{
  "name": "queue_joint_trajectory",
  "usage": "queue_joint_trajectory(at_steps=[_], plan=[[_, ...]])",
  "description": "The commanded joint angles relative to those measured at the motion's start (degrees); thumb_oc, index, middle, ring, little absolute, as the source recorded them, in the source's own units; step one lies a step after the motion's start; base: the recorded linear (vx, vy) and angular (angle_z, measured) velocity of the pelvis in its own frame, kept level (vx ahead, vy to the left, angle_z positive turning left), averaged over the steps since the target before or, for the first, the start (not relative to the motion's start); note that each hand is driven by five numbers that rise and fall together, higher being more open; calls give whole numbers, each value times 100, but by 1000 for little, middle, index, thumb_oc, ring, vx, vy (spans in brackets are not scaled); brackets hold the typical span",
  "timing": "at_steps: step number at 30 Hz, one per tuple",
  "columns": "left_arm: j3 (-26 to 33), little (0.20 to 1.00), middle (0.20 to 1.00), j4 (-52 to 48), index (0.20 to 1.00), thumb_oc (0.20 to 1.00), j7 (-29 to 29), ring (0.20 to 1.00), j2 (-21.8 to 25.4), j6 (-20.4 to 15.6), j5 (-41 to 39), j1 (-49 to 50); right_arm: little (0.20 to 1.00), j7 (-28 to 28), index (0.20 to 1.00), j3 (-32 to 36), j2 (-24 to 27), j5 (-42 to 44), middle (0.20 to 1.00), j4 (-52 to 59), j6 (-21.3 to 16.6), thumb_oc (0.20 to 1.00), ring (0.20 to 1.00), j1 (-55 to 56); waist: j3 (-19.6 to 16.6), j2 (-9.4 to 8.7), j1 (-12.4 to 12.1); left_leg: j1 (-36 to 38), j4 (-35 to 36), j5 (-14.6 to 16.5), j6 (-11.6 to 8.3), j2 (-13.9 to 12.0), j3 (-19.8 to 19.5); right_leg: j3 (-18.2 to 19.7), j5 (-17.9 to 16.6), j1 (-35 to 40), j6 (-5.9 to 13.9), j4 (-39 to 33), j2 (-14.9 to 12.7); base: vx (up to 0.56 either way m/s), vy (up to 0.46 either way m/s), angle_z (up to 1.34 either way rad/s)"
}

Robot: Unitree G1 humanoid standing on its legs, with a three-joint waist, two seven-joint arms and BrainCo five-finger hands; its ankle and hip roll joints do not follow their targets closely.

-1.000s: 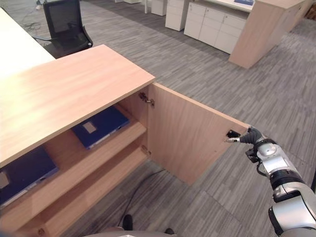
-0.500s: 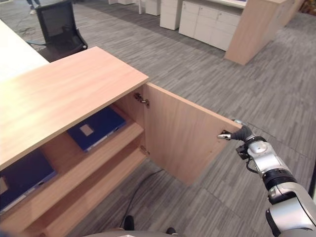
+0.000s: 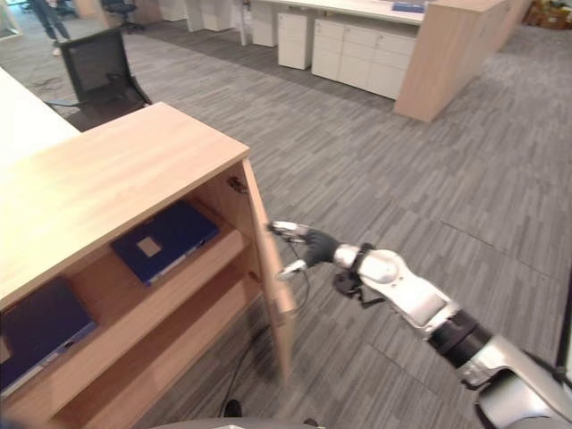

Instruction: Put the empty folder in the office cabinet

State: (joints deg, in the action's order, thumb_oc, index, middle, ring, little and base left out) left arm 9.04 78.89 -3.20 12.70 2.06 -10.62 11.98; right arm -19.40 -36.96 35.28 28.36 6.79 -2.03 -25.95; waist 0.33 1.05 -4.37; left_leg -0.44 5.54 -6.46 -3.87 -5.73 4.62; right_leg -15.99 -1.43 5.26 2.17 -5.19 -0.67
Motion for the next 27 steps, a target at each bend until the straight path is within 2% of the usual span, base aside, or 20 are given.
queue_joint_trajectory(at_steps=[1, 7, 15, 22, 24, 27], plan=[[-144, 1000, 1000, 280, 1000, 1000, 49, 1000, 355, 3, 130, -59, 1000, -55, 1000, -191, -181, 218, 1000, 31, -365, 1000, 1000, -802, 104, -467, -276, 318, -54, 671, -128, -5, 21, 87, 167, -292, 483, 19, -488, 11, 9, 32], [-94, 1000, 1000, 230, 1000, 1000, 26, 1000, 289, -22, -58, -66, 1000, -180, 1000, -265, -322, 314, 1000, -13, -274, 1000, 1000, -644, 87, -457, -293, 354, -54, 681, -111, -13, -35, 75, 197, -236, 473, 19, -492, 4, 1, 4], [-213, 1000, 1000, 171, 1000, 1000, -75, 1000, 236, -60, 80, -120, 1000, -292, 1000, -280, -354, 1, 1000, -88, -241, 1000, 1000, -225, 74, -453, -292, 373, -54, 651, -139, -75, -183, 52, 300, -160, 412, 19, -413, -1, -20, 2], [-251, 1000, 1000, 143, 1000, 1000, -155, 1000, 207, -84, 49, -163, 1000, -273, 1000, -375, -462, -617, 1000, -565, -187, 1000, 1000, 96, 163, -452, -363, 351, -54, 553, -211, -208, -398, -31, 418, -87, 313, 19, -278, -4, -93, 20], [-239, 1000, 1000, 118, 1000, 1000, -218, 1000, 189, -82, -42, -185, 1000, -206, 1000, -420, -443, -1143, 1000, -1068, -133, 1000, 1000, 216, 292, -465, -443, 258, -176, 513, -259, -298, -520, -108, 454, -63, 259, 19, -204, -38, -178, 16], [-256, 1000, 1000, 110, 1000, 1000, -276, 1000, 142, -70, -115, -180, 1000, -150, 1000, -412, -490, -1427, 1000, -1672, -59, 1000, 1000, 396, 402, -462, -506, 170, -293, 499, -275, -339, -635, -179, 463, -53, 217, 19, -166, -61, -149, 33]])
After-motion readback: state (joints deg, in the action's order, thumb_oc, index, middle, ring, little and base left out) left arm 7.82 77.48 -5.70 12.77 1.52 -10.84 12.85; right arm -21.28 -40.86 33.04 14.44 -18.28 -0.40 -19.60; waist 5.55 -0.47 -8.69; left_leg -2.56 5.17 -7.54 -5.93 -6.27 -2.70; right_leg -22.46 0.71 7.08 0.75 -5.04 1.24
